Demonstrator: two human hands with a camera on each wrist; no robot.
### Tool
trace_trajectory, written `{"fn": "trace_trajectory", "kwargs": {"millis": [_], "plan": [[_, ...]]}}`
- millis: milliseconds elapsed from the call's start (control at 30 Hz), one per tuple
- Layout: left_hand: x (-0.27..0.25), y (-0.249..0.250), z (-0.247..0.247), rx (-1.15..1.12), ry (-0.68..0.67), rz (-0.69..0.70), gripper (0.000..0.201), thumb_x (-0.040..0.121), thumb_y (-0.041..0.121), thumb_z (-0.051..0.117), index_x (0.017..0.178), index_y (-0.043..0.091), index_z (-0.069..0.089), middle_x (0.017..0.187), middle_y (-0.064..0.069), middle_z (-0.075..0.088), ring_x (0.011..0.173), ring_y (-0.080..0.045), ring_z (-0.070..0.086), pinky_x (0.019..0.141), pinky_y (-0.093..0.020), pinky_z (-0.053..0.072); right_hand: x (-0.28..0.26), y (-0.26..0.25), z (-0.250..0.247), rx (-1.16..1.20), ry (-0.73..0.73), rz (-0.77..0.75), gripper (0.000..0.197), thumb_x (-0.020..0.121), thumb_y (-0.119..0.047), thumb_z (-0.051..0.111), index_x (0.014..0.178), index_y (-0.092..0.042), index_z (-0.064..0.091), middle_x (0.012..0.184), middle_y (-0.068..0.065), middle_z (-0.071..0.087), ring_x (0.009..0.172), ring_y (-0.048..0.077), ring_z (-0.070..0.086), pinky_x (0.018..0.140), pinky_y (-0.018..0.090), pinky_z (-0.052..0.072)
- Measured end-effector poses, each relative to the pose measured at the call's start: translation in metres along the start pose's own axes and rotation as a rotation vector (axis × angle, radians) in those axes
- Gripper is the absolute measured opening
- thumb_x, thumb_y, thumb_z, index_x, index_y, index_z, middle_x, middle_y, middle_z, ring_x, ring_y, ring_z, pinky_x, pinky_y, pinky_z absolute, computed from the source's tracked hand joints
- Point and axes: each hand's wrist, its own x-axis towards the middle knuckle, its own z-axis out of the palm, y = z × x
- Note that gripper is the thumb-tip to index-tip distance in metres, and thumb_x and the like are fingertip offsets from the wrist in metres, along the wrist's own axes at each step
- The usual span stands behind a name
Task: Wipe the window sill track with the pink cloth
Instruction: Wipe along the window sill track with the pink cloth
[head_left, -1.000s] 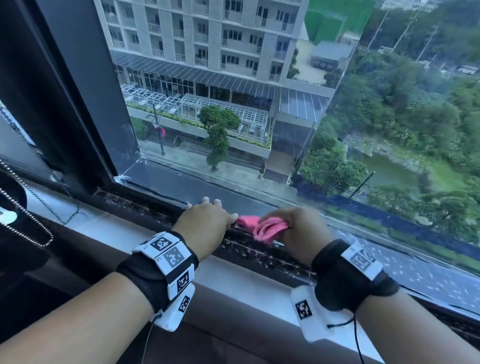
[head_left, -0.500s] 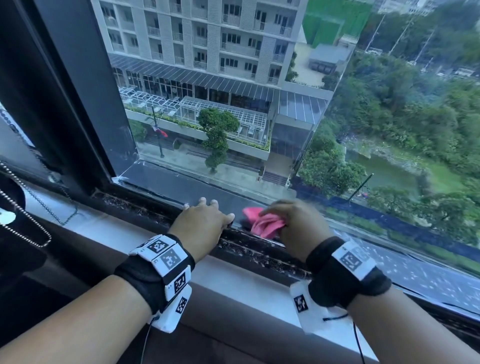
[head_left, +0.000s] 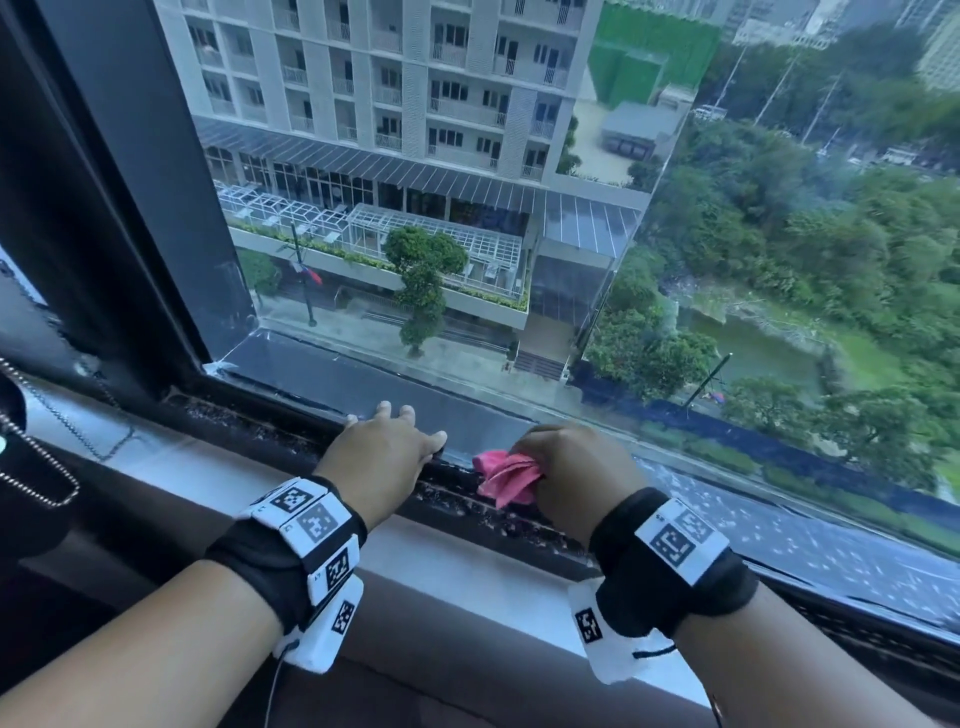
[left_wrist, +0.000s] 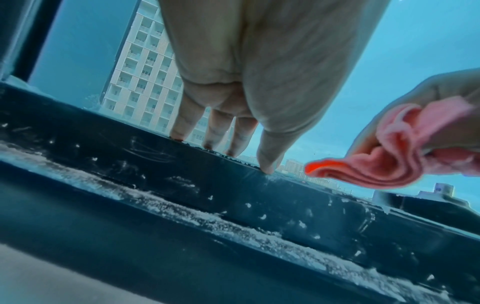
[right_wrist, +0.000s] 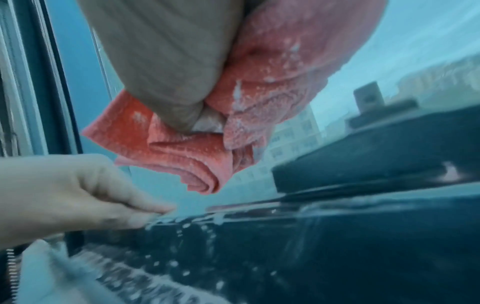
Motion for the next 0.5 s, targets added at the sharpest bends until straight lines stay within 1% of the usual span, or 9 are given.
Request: {"fn": "trace_trajectory", "kwargs": {"millis": [67,167,200,267,333,367,400,467,500], "plan": [[-0.001,-0.001,0.0,0.0,-0.003,-0.001,0.041,0.106,0.023,0.032,0.141,0.04,0.041,0.152,-0.014,0.036,0.143,-0.037,0.029,0.111,-0.054,0.032,0.007,0.005,0.0,0.007,0.051,0.025,0.017,0.087,-0.027,0.065,0.103,-0.029,0.071,0.1,-0.009,0.066,0.087,0.013,0.061,0.082,0.032,0.055],[-0.001,-0.003,0.001,0.001,-0.011,-0.008,0.04,0.105,0.022,0.033,0.14,0.039,0.043,0.152,-0.014,0.037,0.143,-0.037,0.029,0.111,-0.055,0.033,0.007,0.003,0.014,-0.079,-0.009,0.018,0.022,0.087,-0.027,0.064,0.109,-0.03,0.068,0.105,-0.007,0.068,0.088,0.015,0.062,0.081,0.035,0.056],[-0.001,-0.002,0.001,-0.002,-0.015,-0.015,0.04,0.105,0.022,0.033,0.14,0.038,0.043,0.152,-0.015,0.037,0.143,-0.038,0.029,0.111,-0.055,0.033,0.004,0.001,0.018,-0.072,-0.015,0.003,0.022,0.087,-0.027,0.065,0.108,-0.031,0.068,0.103,-0.007,0.068,0.088,0.016,0.062,0.08,0.036,0.056],[-0.002,0.002,0.0,0.002,-0.005,-0.011,0.038,0.105,0.024,0.033,0.139,0.034,0.046,0.148,-0.016,0.041,0.14,-0.038,0.034,0.109,-0.052,0.037,-0.003,-0.004,0.018,-0.04,-0.058,-0.021,0.016,0.085,-0.03,0.064,0.1,-0.031,0.07,0.097,-0.007,0.068,0.086,0.017,0.063,0.078,0.036,0.055],[-0.002,0.01,-0.001,-0.002,0.011,0.017,0.038,0.104,0.022,0.035,0.139,0.032,0.047,0.145,-0.018,0.044,0.136,-0.039,0.038,0.107,-0.051,0.04,-0.009,-0.007,0.009,0.012,-0.093,-0.009,0.014,0.085,-0.026,0.063,0.096,-0.029,0.071,0.095,-0.007,0.068,0.088,0.017,0.063,0.079,0.036,0.055],[-0.002,0.014,-0.001,-0.011,0.011,0.034,0.041,0.104,0.018,0.036,0.14,0.035,0.046,0.146,-0.019,0.043,0.137,-0.04,0.038,0.107,-0.051,0.04,-0.008,-0.005,0.003,0.049,-0.07,0.024,0.015,0.086,-0.023,0.063,0.097,-0.029,0.071,0.097,-0.007,0.068,0.088,0.016,0.062,0.081,0.035,0.055],[-0.001,0.019,-0.001,-0.019,0.01,0.048,0.045,0.103,0.015,0.038,0.141,0.038,0.044,0.147,-0.02,0.042,0.137,-0.041,0.037,0.108,-0.052,0.039,-0.006,-0.001,-0.002,0.069,-0.012,0.051,0.016,0.086,-0.023,0.063,0.099,-0.028,0.071,0.099,-0.007,0.068,0.088,0.014,0.062,0.083,0.033,0.054],[0.0,0.028,-0.001,-0.023,0.005,0.07,0.051,0.102,0.01,0.041,0.142,0.042,0.042,0.149,-0.02,0.04,0.138,-0.042,0.035,0.108,-0.053,0.037,0.003,0.01,-0.01,0.011,0.081,0.092,0.016,0.089,-0.026,0.06,0.101,-0.024,0.07,0.1,-0.005,0.066,0.088,0.013,0.061,0.084,0.029,0.052],[0.001,0.032,0.0,-0.025,0.002,0.079,0.052,0.102,0.01,0.041,0.142,0.043,0.041,0.149,-0.02,0.04,0.138,-0.042,0.035,0.108,-0.053,0.036,0.007,0.014,-0.012,-0.041,0.059,0.12,0.016,0.09,-0.027,0.057,0.101,-0.023,0.069,0.098,-0.004,0.066,0.086,0.013,0.06,0.082,0.028,0.052]]}}
